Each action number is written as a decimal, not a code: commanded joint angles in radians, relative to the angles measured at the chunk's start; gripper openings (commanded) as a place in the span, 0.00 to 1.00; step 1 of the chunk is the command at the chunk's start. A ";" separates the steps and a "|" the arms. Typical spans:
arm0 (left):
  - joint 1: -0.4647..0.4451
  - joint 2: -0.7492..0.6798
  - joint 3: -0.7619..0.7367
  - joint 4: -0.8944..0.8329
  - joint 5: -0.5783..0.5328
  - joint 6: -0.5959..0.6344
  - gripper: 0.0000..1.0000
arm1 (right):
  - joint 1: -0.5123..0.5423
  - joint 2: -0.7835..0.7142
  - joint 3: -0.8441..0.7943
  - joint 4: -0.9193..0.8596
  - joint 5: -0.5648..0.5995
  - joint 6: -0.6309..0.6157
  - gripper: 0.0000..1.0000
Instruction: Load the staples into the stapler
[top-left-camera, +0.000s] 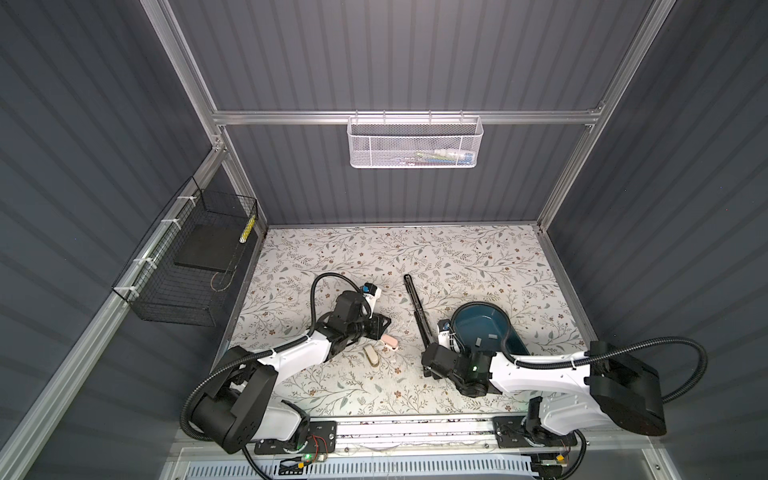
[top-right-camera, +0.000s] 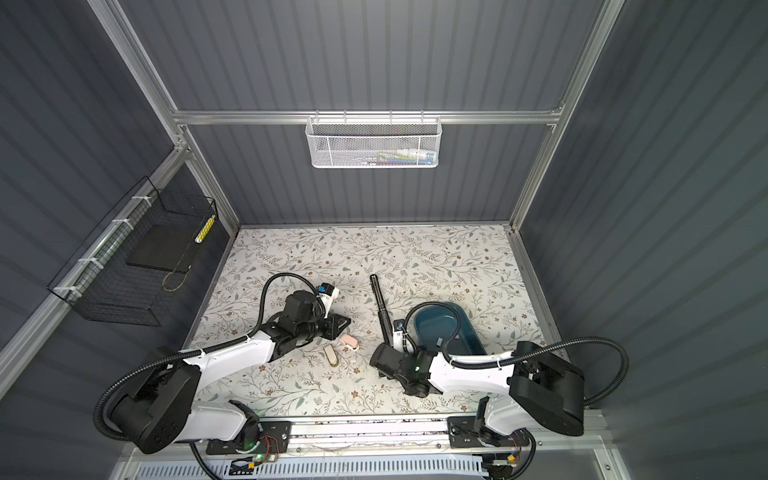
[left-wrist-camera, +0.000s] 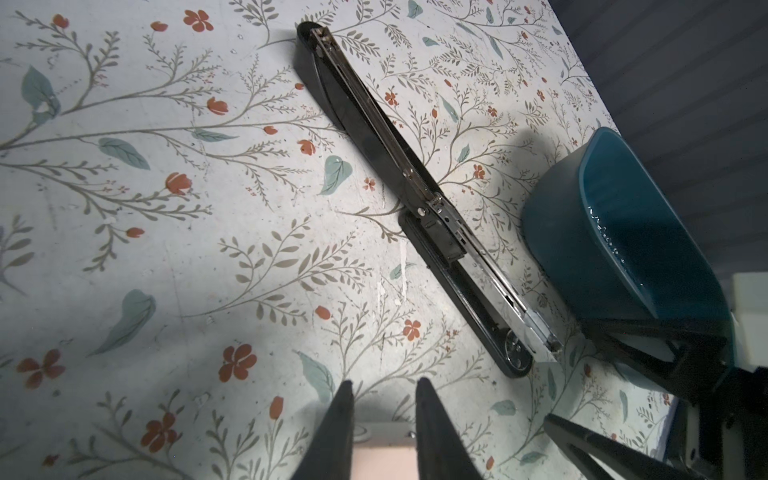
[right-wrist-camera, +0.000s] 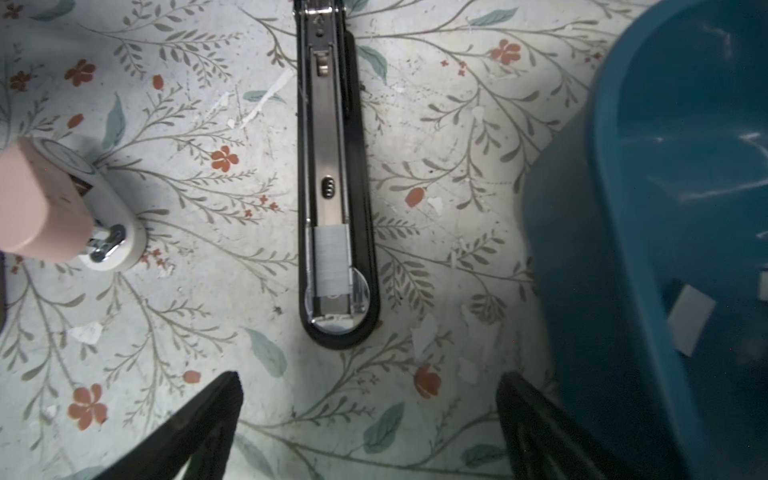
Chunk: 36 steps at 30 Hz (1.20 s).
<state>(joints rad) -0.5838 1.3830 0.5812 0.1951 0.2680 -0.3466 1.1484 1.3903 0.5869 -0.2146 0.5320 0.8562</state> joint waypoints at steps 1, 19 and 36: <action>-0.007 -0.020 -0.009 -0.016 -0.008 0.017 0.28 | -0.006 -0.003 -0.001 0.008 0.029 -0.023 0.97; -0.007 -0.035 -0.009 -0.026 -0.019 0.018 0.28 | -0.124 0.206 0.136 0.145 -0.070 -0.201 0.63; -0.007 -0.078 -0.017 -0.039 -0.068 0.024 0.30 | -0.127 0.263 0.165 0.171 -0.044 -0.259 0.29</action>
<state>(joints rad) -0.5838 1.3357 0.5804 0.1680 0.2230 -0.3458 1.0233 1.6360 0.7330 -0.0479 0.4751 0.6182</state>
